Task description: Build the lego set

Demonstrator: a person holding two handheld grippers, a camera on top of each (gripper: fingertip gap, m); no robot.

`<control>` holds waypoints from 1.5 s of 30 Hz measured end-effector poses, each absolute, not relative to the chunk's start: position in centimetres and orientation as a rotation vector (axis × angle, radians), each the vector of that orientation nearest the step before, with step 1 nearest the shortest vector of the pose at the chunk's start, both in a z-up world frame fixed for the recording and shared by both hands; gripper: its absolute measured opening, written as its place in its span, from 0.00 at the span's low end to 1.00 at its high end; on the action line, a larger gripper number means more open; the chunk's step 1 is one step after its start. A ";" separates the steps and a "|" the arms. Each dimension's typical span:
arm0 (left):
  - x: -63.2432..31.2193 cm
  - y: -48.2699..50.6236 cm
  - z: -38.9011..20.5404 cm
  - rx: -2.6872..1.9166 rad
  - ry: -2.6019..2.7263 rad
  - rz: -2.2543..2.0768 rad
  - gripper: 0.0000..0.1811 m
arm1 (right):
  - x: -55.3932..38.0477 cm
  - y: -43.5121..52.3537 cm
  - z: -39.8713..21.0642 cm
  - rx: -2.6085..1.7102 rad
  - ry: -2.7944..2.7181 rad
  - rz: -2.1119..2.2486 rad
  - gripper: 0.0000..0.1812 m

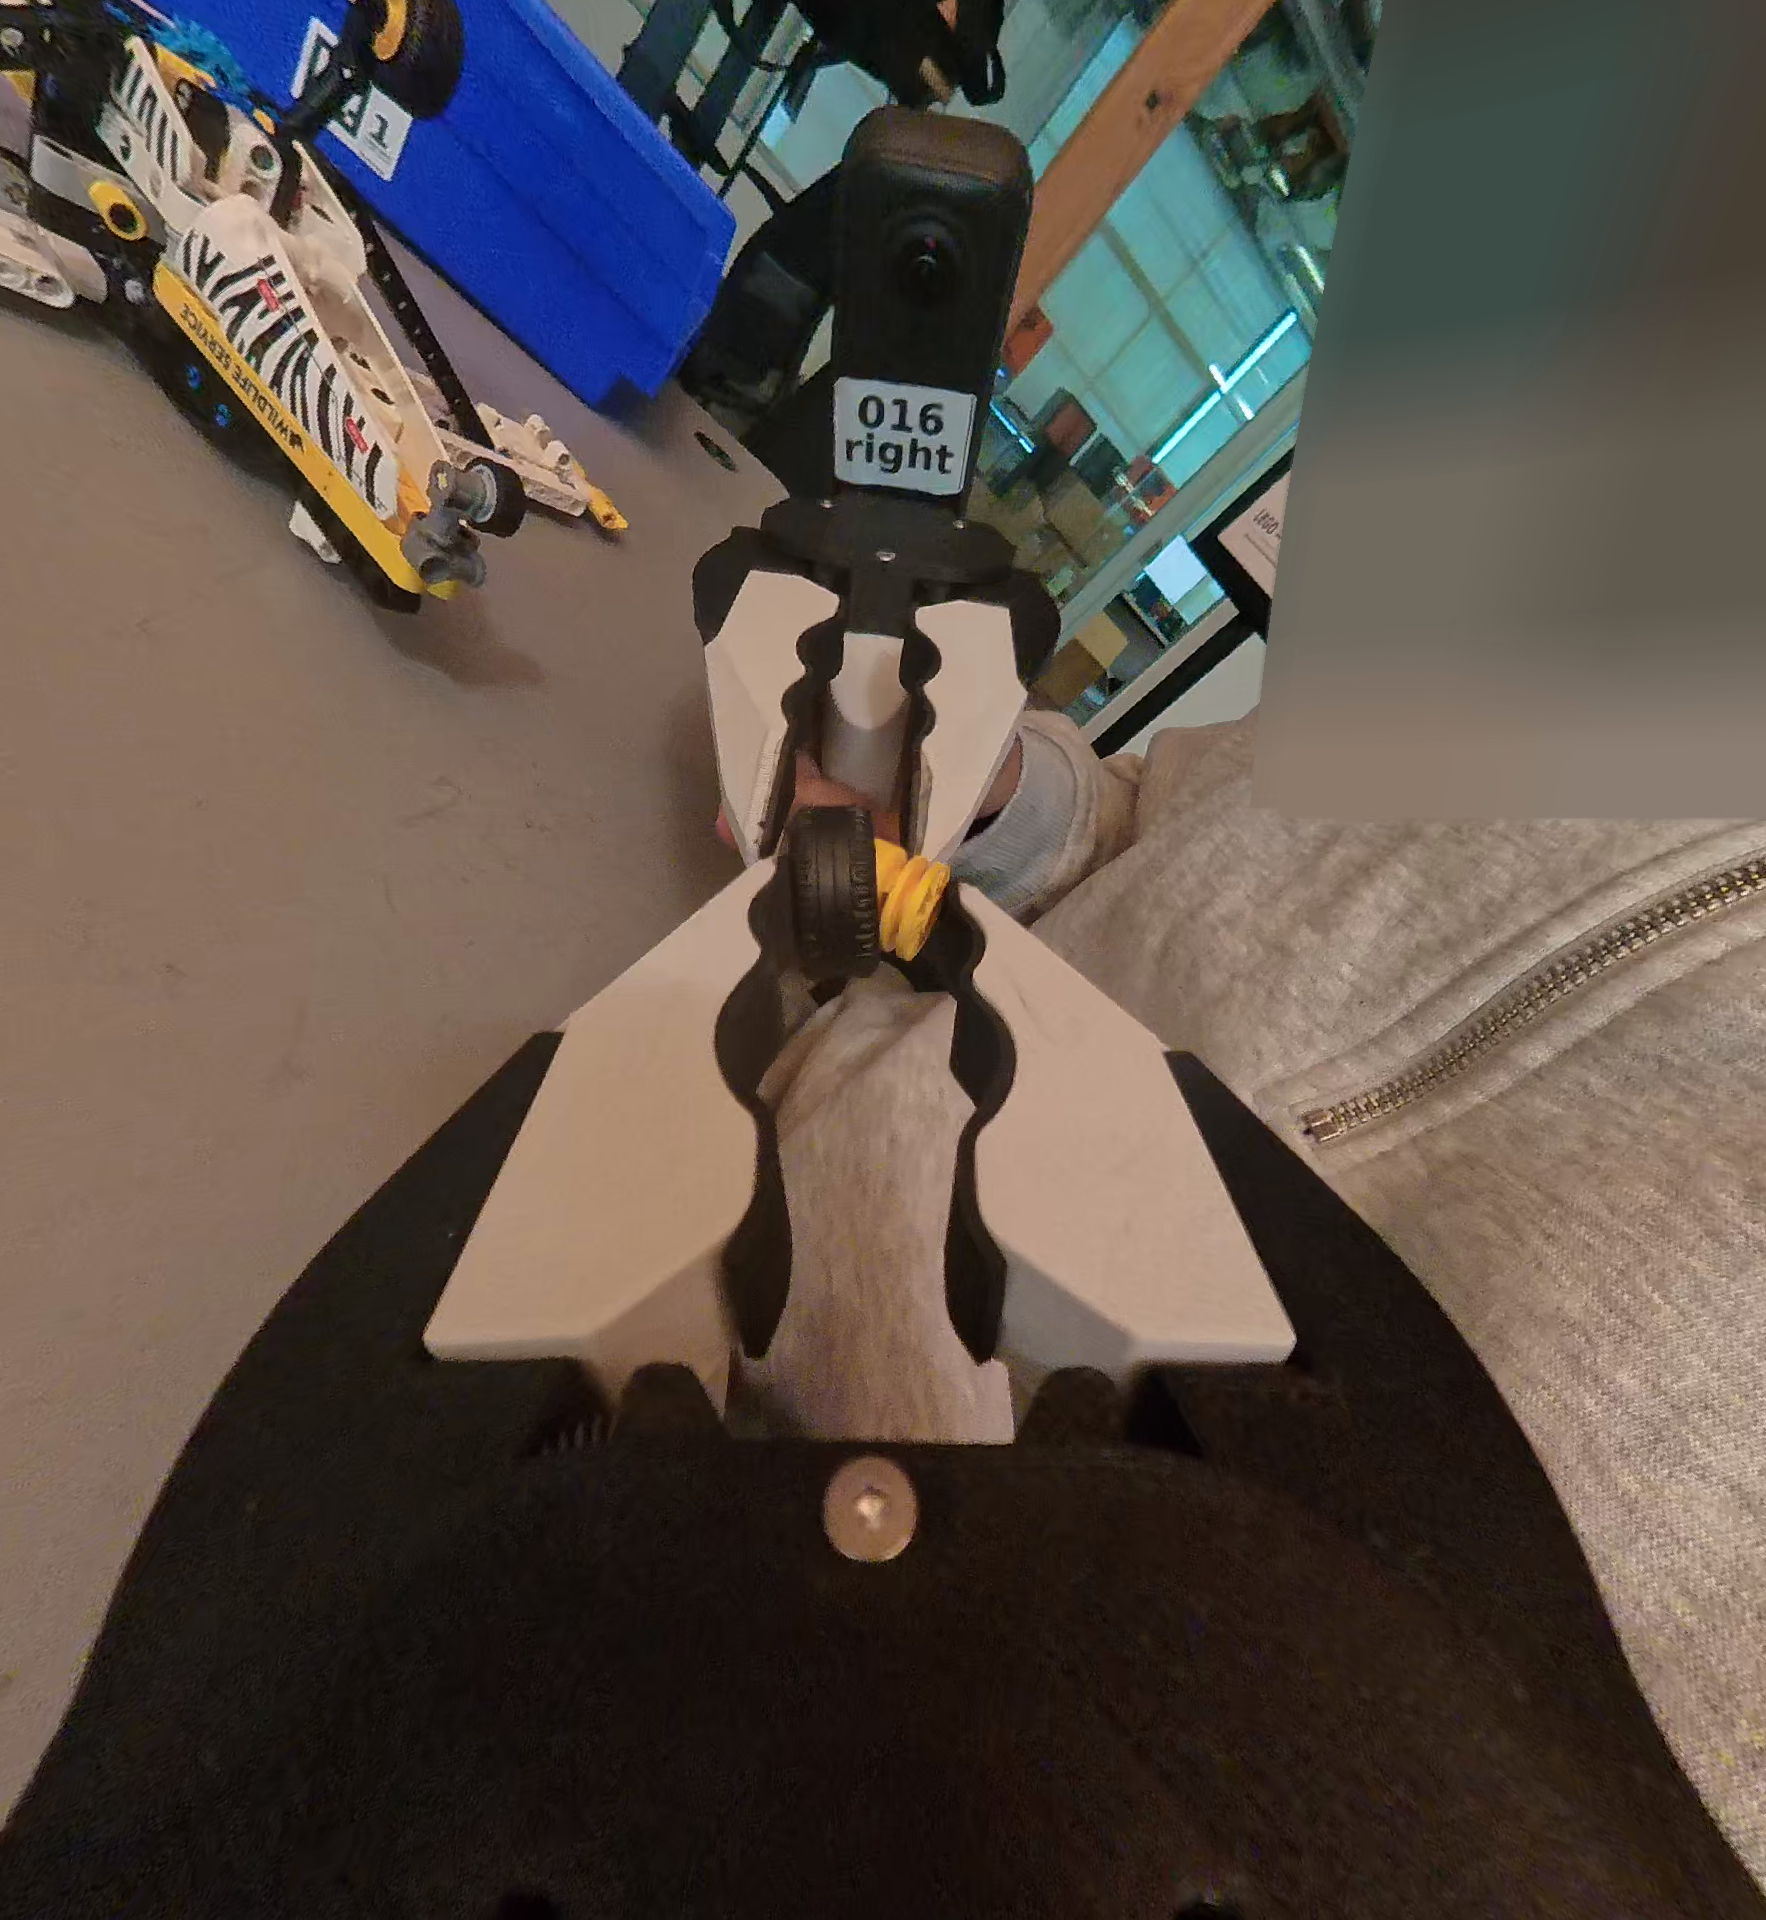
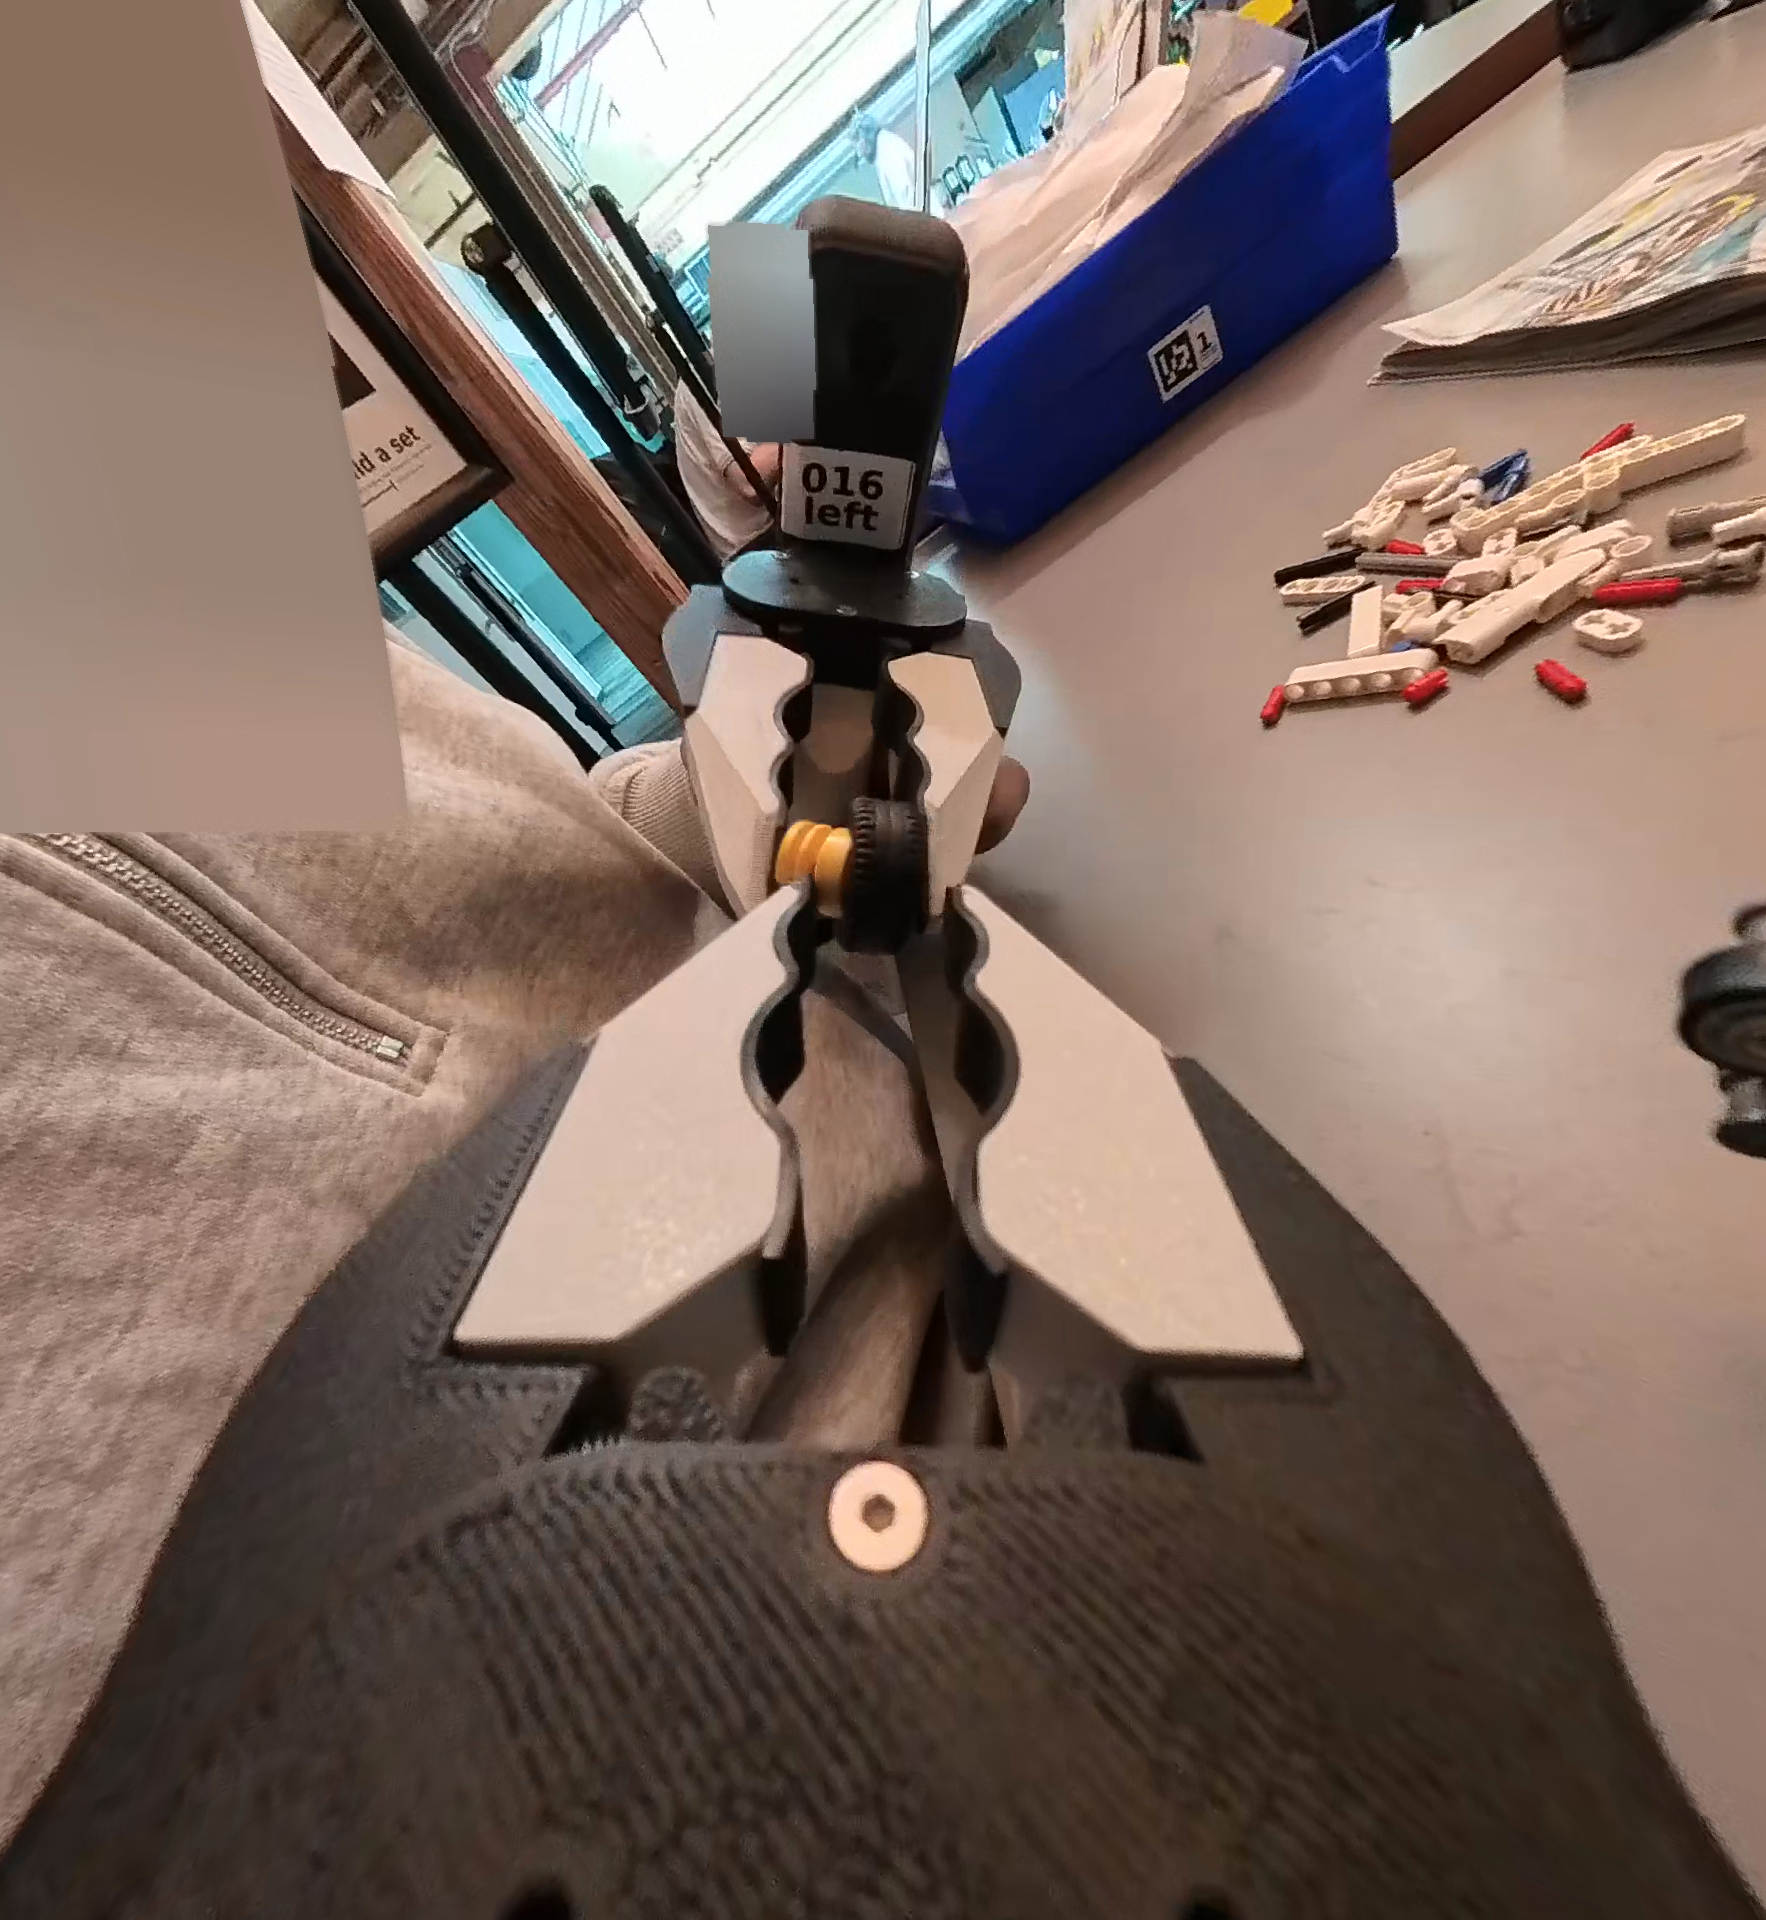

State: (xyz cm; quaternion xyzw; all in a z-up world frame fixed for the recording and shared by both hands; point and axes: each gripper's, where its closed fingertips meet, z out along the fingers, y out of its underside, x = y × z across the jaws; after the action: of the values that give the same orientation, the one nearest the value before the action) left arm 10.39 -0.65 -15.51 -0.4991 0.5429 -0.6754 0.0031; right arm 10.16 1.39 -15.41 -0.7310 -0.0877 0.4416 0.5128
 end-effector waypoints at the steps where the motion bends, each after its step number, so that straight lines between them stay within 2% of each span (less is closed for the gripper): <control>1: 10.3 -0.7 -15.6 -1.568 1.709 -2.109 0.14 | 10.1 1.4 -15.5 -1.769 -0.216 1.062 0.12; 25: 10.3 -0.4 -17.6 -1.632 1.748 -1.939 0.13 | 10.0 1.5 -17.3 -1.903 -0.182 0.973 0.08; 26: 10.4 -0.3 -17.8 -1.631 1.751 -1.909 0.13 | 10.0 1.5 -17.5 -1.914 -0.187 0.948 0.05; 28: 10.4 -0.3 -18.2 -1.619 1.784 -1.841 0.13 | 10.0 1.5 -17.9 -1.931 -0.209 0.888 0.04; 37: 10.7 0.4 -16.4 -1.615 1.635 -2.031 0.13 | 10.6 2.0 -16.2 -1.804 -0.200 0.865 0.05; 39: 11.1 1.4 -16.0 -1.622 1.555 -2.039 0.13 | 11.5 2.2 -15.6 -1.755 -0.180 0.819 0.16; 41: 11.2 1.8 -15.7 -1.620 1.505 -2.058 0.13 | 11.7 2.2 -15.0 -1.710 -0.168 0.831 0.22; 45: 11.7 1.6 -14.7 -1.597 1.416 -2.155 0.13 | 10.7 2.4 -14.9 -1.680 -0.165 0.881 0.25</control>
State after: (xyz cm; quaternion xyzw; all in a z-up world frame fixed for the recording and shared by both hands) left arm 11.68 1.56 -14.69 -0.5257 0.4661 -0.7096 0.0543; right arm 10.67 2.40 -14.89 -0.7186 -0.0706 0.3768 0.5802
